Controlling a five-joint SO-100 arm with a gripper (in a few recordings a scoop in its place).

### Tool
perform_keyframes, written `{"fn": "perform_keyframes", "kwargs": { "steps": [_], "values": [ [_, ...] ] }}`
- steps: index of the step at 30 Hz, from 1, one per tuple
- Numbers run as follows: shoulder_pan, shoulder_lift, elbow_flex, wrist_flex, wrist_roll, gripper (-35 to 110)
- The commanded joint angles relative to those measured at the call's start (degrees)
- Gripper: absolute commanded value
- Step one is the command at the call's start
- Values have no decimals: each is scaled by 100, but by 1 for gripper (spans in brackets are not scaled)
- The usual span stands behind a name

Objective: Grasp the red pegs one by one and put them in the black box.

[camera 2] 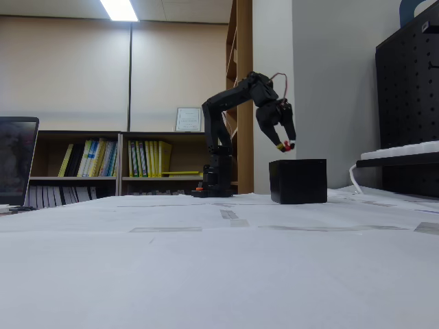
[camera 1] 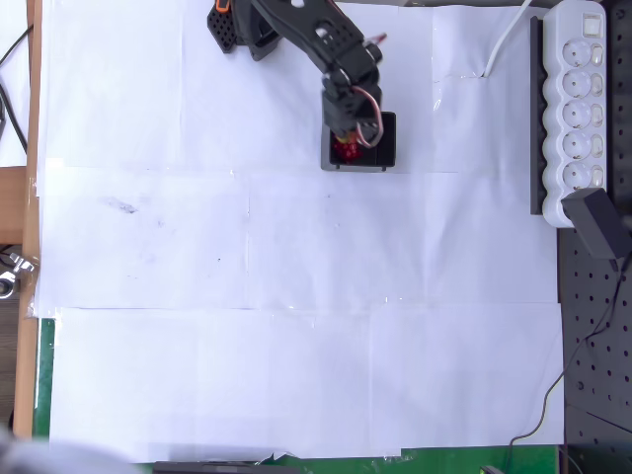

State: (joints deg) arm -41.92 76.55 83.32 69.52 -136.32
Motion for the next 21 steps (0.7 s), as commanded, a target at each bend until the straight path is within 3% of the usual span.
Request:
{"fn": "perform_keyframes", "kwargs": {
  "steps": [1, 4, 10, 16, 21],
  "values": [
    [-220, 431, 79, -299, -62, 0],
    [-387, 571, -79, -325, -53, 1],
    [-220, 237, 105, 264, 88, 26],
    [826, -1213, 809, 712, -18, 31],
    [2048, -2997, -624, 554, 703, 30]
  ]
}}
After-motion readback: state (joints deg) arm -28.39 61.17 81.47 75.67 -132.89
